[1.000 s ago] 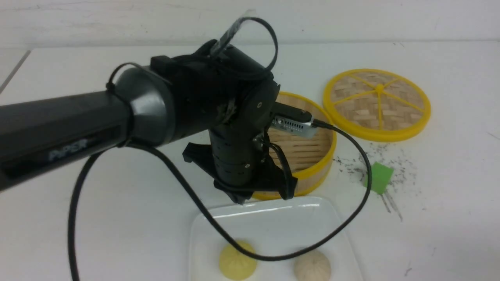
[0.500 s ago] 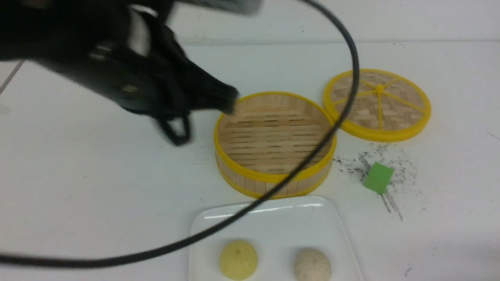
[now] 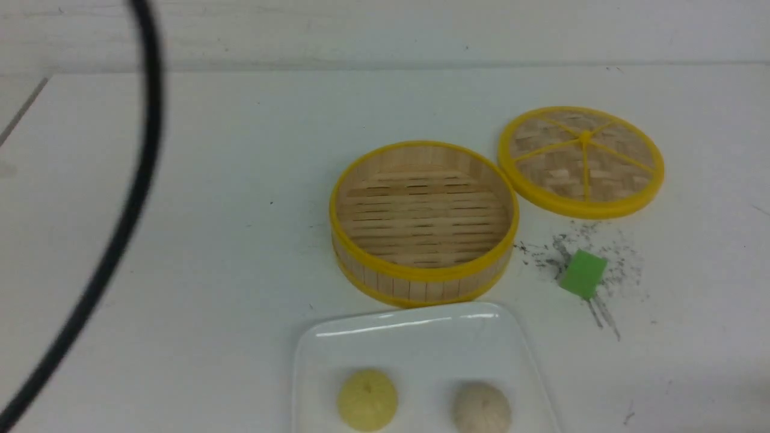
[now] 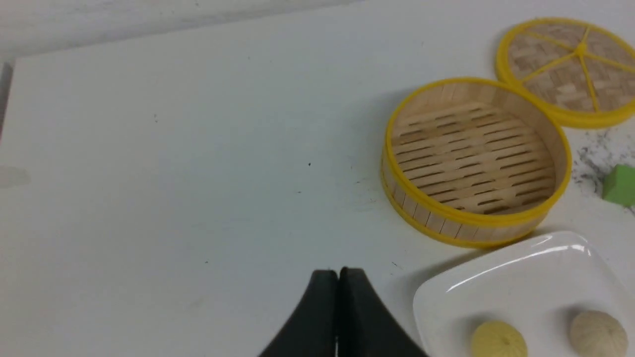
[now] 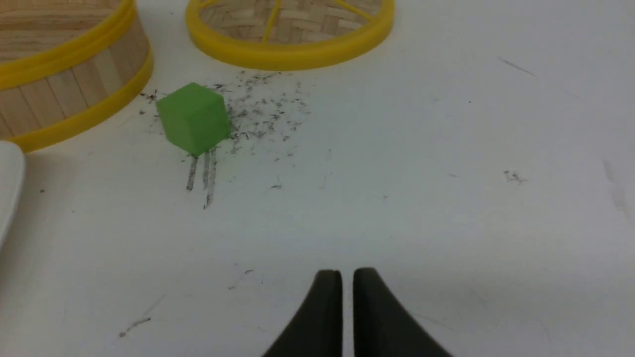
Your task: Put the steamed buns into the plate on the white tablecloth.
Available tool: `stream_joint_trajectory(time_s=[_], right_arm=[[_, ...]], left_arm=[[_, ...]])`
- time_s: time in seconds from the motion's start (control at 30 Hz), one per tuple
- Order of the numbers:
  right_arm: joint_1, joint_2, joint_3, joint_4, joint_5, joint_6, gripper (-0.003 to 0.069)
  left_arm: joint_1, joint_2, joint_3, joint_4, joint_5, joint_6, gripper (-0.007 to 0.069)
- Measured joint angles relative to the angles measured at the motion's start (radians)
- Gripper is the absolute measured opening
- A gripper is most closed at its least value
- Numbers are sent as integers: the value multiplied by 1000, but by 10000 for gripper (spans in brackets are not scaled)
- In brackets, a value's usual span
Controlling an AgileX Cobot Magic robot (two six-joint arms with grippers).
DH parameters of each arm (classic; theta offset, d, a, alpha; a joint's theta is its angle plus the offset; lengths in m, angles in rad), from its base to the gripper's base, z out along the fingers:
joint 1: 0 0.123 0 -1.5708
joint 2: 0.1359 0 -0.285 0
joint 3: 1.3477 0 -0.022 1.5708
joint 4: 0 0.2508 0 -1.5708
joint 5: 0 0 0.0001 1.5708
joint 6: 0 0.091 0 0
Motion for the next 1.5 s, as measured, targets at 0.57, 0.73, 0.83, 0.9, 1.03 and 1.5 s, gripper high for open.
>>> stream_joint_trajectory(time_s=[0.57, 0.73, 0.83, 0.9, 1.03, 1.5], right_arm=[[-1, 0, 0, 0, 1, 0, 79], [-1, 0, 0, 0, 1, 0, 81], [-1, 0, 0, 0, 1, 0, 87], [-1, 0, 0, 0, 1, 0, 90], [-1, 0, 0, 0, 1, 0, 92], [-1, 0, 0, 0, 1, 0, 108]], left_arm=[[0, -367, 764, -113, -444, -261, 22], [0, -343, 953, -14, -871, -350, 25], [0, -316, 1010, 102, -1118, -358, 30], [0, -299, 1025, 180, -1228, -359, 33], [0, -284, 1029, 298, -1284, -359, 35], [0, -278, 1029, 443, -932, -476, 48]])
